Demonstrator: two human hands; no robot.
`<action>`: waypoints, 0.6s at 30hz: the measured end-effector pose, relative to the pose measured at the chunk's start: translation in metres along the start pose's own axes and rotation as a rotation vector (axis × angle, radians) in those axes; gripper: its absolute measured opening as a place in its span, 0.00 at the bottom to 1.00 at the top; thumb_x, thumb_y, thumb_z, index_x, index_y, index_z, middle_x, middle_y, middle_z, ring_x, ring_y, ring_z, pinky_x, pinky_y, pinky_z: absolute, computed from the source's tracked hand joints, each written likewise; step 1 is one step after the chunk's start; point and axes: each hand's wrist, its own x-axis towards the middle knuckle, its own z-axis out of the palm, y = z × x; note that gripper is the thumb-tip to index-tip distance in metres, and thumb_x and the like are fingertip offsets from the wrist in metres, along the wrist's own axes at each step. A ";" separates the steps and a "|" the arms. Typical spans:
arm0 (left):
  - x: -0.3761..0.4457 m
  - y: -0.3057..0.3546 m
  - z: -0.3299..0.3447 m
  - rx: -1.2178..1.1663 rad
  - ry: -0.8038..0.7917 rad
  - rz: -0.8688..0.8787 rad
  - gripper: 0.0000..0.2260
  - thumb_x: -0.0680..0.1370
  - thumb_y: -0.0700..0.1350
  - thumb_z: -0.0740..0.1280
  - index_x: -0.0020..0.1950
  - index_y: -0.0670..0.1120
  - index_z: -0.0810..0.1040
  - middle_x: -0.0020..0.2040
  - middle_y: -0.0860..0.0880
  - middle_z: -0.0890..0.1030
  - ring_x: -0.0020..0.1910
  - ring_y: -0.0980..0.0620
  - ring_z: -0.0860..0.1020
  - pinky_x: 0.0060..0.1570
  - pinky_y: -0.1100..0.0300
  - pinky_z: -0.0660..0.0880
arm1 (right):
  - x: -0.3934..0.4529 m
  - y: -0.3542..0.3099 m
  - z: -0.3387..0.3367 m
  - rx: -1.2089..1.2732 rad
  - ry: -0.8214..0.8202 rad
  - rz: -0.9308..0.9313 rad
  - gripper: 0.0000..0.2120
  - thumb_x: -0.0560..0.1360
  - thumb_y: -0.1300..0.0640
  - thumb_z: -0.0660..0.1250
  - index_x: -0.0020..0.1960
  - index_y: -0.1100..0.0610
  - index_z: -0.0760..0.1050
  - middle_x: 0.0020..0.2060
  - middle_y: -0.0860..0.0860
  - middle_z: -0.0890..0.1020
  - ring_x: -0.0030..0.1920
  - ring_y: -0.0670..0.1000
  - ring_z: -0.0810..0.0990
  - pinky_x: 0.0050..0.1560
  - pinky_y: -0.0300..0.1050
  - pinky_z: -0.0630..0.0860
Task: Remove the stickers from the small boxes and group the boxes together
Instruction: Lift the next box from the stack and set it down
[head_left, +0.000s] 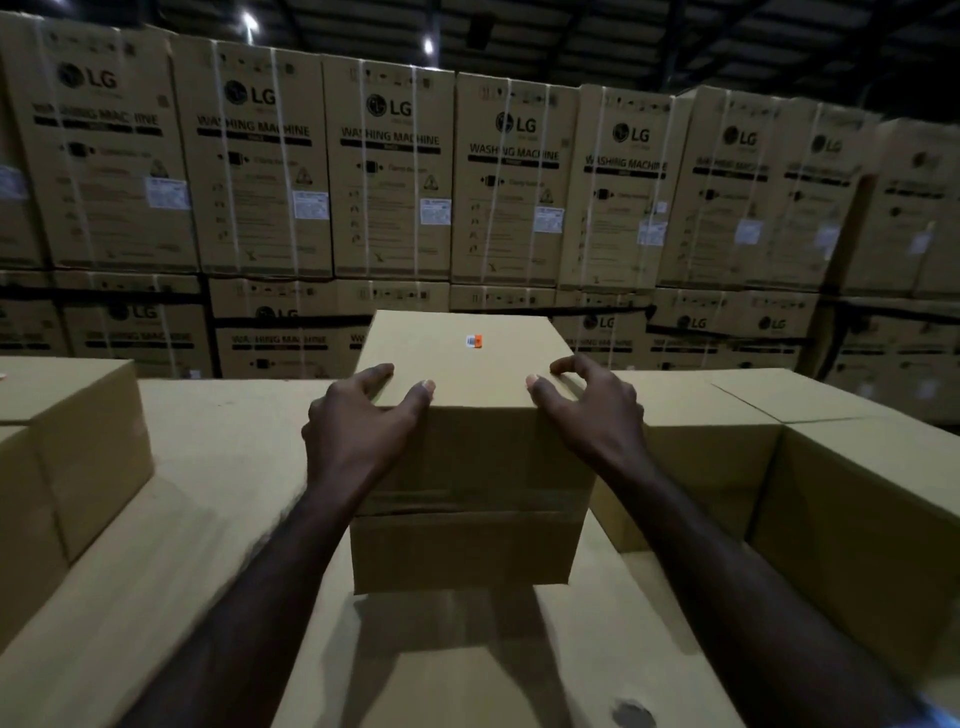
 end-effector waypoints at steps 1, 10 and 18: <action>-0.010 0.002 0.006 0.002 -0.004 -0.016 0.27 0.73 0.60 0.70 0.68 0.49 0.75 0.66 0.43 0.77 0.63 0.45 0.75 0.56 0.56 0.73 | -0.005 0.008 -0.006 0.004 -0.018 0.007 0.22 0.74 0.40 0.68 0.63 0.51 0.75 0.61 0.54 0.78 0.53 0.49 0.75 0.46 0.46 0.79; -0.069 0.000 0.034 0.056 -0.076 -0.067 0.28 0.73 0.60 0.69 0.69 0.48 0.74 0.67 0.45 0.76 0.64 0.45 0.76 0.57 0.53 0.74 | -0.047 0.056 -0.024 0.031 -0.115 0.088 0.22 0.75 0.43 0.68 0.64 0.53 0.75 0.63 0.54 0.77 0.60 0.53 0.75 0.45 0.43 0.75; -0.099 -0.014 0.041 0.113 -0.130 -0.135 0.28 0.73 0.61 0.69 0.69 0.49 0.74 0.66 0.45 0.77 0.65 0.45 0.75 0.60 0.51 0.73 | -0.072 0.084 -0.015 0.023 -0.150 0.125 0.22 0.73 0.40 0.69 0.62 0.51 0.76 0.61 0.53 0.78 0.59 0.54 0.77 0.51 0.52 0.81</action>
